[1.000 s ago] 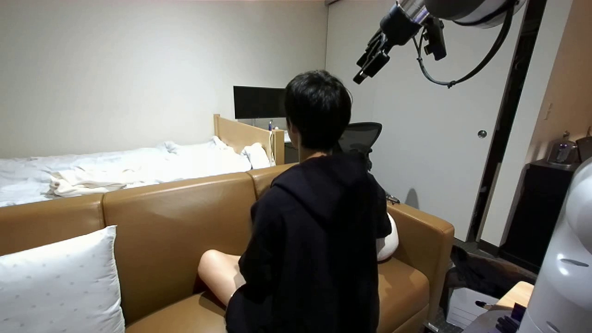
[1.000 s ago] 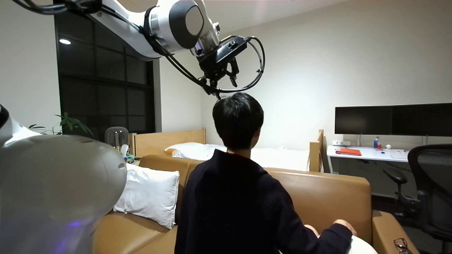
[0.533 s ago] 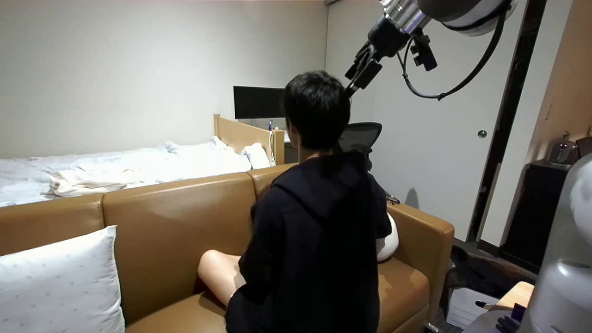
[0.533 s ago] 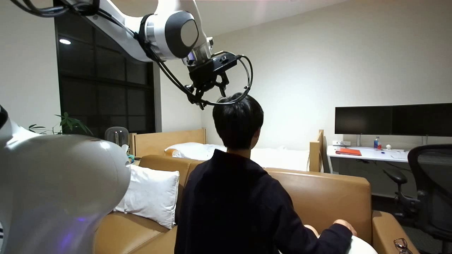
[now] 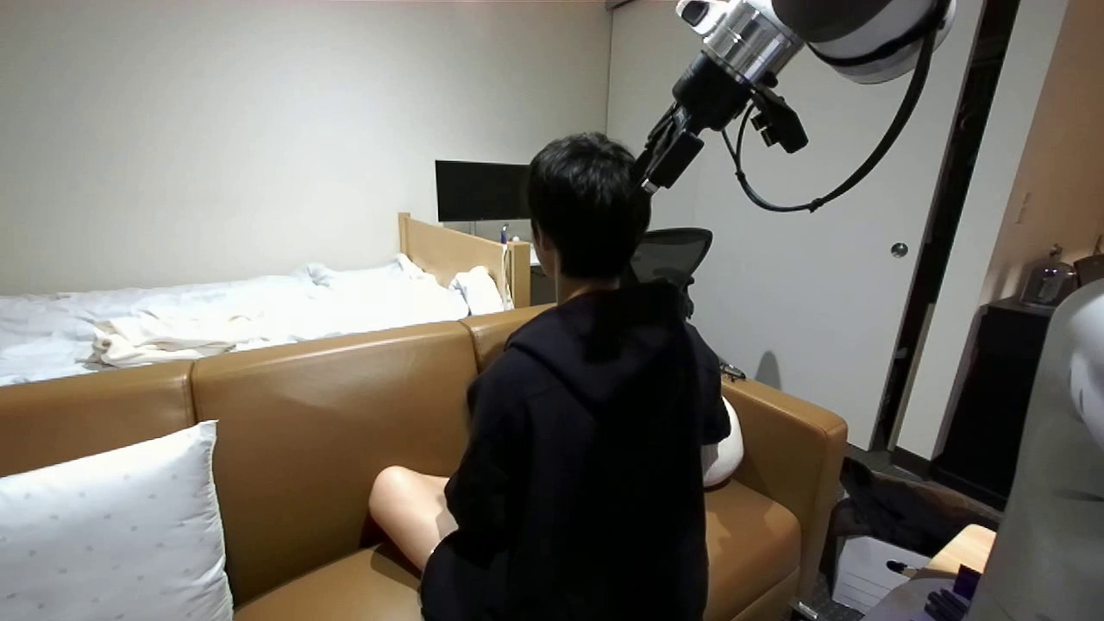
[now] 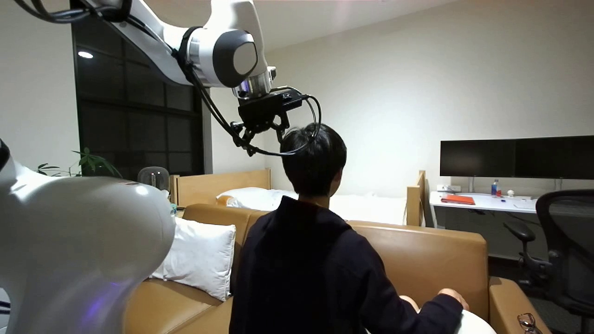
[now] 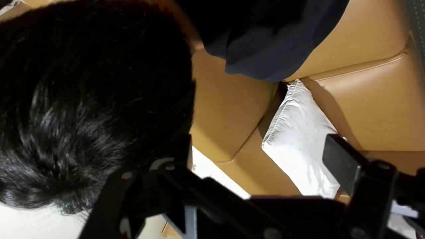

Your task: Put the hood over his head

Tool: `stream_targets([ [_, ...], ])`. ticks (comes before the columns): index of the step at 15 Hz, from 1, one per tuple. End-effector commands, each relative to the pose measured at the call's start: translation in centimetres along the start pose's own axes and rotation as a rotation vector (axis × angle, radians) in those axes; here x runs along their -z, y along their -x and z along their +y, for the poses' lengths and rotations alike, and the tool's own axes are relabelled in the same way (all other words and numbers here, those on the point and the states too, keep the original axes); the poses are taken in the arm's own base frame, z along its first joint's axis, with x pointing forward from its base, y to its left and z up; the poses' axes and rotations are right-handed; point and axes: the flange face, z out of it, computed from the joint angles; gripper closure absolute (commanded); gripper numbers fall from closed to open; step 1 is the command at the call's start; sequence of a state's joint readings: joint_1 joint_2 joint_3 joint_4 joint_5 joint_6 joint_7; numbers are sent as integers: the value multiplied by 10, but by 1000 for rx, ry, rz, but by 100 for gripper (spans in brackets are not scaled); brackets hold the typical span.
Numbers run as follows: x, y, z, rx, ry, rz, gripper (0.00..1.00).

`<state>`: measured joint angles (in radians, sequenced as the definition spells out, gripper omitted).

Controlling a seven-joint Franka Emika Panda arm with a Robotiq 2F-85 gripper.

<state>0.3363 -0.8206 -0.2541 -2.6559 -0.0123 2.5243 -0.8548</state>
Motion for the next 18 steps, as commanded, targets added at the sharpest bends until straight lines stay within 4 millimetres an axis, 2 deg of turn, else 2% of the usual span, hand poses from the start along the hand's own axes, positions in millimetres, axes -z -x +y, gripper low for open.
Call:
stream_targets([
  [1,-4,13,-6,-34,12,-41,0],
  [9,-42,53,-19,-96,-15,-127,0],
  [18,-63,65,-3,-81,-16,-123,0],
])
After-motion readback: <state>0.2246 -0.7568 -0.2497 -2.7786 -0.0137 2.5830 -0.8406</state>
